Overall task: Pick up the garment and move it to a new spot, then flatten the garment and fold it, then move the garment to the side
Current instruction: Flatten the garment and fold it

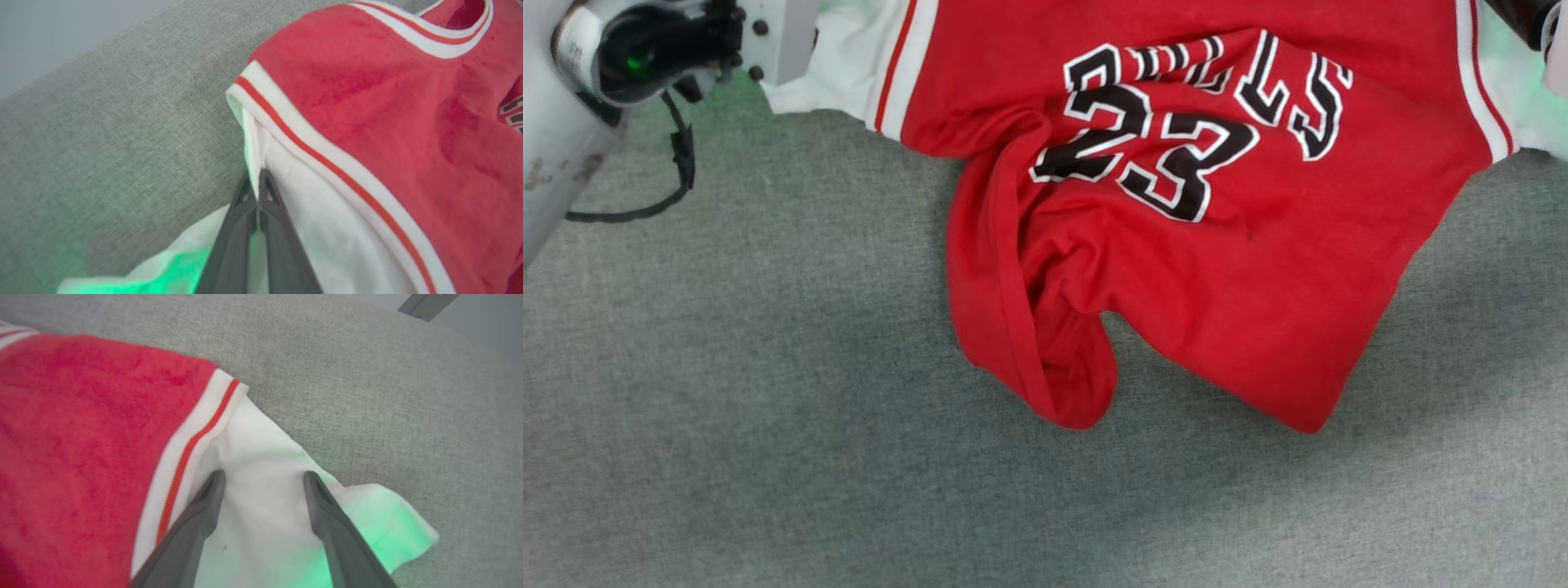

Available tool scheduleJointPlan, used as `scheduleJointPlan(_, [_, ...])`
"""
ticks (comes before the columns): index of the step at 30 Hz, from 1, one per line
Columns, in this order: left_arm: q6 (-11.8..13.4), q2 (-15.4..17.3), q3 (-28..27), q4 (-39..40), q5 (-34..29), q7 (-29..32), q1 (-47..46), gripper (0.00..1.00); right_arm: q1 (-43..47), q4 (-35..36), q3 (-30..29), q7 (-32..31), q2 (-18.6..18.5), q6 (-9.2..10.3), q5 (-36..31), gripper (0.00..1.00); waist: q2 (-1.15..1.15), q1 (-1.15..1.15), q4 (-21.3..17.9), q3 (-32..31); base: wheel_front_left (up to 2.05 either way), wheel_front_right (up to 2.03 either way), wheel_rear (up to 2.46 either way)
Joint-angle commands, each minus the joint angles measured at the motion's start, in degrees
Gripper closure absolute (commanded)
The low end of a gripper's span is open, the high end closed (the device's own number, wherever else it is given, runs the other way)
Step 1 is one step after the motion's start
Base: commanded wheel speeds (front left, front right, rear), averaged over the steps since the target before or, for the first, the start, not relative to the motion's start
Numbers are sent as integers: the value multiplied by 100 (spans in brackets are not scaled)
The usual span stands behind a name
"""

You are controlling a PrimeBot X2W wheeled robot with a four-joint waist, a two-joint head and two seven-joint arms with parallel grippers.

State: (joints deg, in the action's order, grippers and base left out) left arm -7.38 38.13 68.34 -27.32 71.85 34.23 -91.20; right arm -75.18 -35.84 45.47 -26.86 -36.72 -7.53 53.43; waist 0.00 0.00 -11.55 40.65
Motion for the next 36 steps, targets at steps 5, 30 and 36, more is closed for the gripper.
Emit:
scheduleJointPlan(5, [-15,-77,377,6,193,24,152,100,-91,-171,501,-92,10,8,270,0,0,0,1,56,0,0,0])
scheduleJointPlan(30, [-13,-156,-28,-161,1061,-2357,19,100,-1065,-612,1143,2167,-205,9,410,100,0,0,492,-696,0,0,0])
scheduleJointPlan(36, [-13,-628,-434,-1239,897,-3321,-607,100,-1832,-1579,716,3012,195,9,152,100,0,0,649,-750,0,0,0])
